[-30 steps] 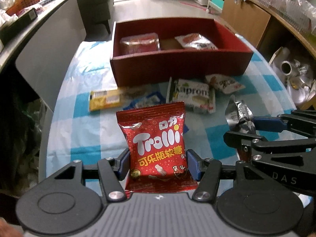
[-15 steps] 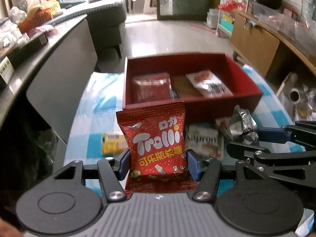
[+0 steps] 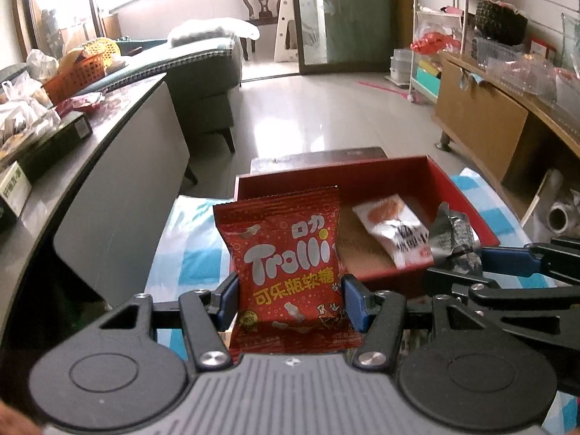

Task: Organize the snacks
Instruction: 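Carry the Trolli bag with the left gripper while the right carries the foil packet to the box, then lower both packets into the box and open both grippers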

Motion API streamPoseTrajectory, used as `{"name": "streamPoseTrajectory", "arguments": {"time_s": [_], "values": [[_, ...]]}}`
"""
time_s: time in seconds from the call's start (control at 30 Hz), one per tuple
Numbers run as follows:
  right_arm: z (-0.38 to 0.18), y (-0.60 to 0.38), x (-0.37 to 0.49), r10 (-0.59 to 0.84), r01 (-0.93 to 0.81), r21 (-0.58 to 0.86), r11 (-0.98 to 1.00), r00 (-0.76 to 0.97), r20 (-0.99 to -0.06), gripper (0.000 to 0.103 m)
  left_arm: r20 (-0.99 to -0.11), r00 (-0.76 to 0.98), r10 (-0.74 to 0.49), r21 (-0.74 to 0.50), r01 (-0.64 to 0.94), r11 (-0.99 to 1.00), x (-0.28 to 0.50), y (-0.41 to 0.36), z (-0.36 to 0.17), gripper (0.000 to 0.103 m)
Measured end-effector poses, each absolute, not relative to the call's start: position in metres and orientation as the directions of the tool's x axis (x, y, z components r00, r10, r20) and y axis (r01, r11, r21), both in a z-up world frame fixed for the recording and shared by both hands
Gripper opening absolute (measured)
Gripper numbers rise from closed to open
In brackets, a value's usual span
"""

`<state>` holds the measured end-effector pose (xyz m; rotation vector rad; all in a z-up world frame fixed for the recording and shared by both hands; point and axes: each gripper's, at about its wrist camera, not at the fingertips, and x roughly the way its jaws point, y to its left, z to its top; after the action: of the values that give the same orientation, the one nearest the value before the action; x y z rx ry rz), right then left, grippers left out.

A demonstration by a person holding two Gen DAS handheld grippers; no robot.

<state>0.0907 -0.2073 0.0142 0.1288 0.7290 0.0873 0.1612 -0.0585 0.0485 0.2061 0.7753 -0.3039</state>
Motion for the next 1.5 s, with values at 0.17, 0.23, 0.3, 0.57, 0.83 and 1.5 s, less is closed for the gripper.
{"name": "streamPoseTrajectory", "arguments": {"time_s": [0.17, 0.23, 0.3, 0.57, 0.83, 1.5], "values": [[0.015, -0.214, 0.107, 0.102, -0.013, 0.139, 0.99, 0.751, -0.653, 0.056, -0.705, 0.686, -0.181, 0.079, 0.33, 0.941, 0.179, -0.068, 0.049, 0.052], [0.015, -0.217, 0.112, 0.096, -0.008, 0.136, 0.991, 0.753, -0.651, 0.056, -0.703, 0.689, -0.176, 0.081, 0.324, 0.943, 0.185, -0.072, 0.049, 0.051], [0.016, -0.219, 0.119, 0.092, -0.006, 0.133, 0.991, 0.755, -0.649, 0.056, -0.698, 0.695, -0.172, 0.084, 0.318, 0.944, 0.191, -0.076, 0.05, 0.051], [0.013, -0.232, 0.147, 0.066, 0.01, 0.113, 0.993, 0.758, -0.649, 0.056, -0.689, 0.708, -0.158, 0.103, 0.312, 0.944, 0.216, -0.093, 0.044, 0.051], [0.006, -0.239, 0.166, 0.039, 0.019, 0.08, 0.997, 0.75, -0.66, 0.056, -0.692, 0.706, -0.15, 0.103, 0.303, 0.947, 0.235, -0.104, 0.031, 0.049], [-0.046, -0.233, 0.204, 0.032, 0.022, 0.064, 0.998, 0.672, -0.739, 0.056, -0.773, 0.626, -0.101, 0.114, 0.293, 0.949, 0.272, -0.112, -0.026, 0.049]]}}
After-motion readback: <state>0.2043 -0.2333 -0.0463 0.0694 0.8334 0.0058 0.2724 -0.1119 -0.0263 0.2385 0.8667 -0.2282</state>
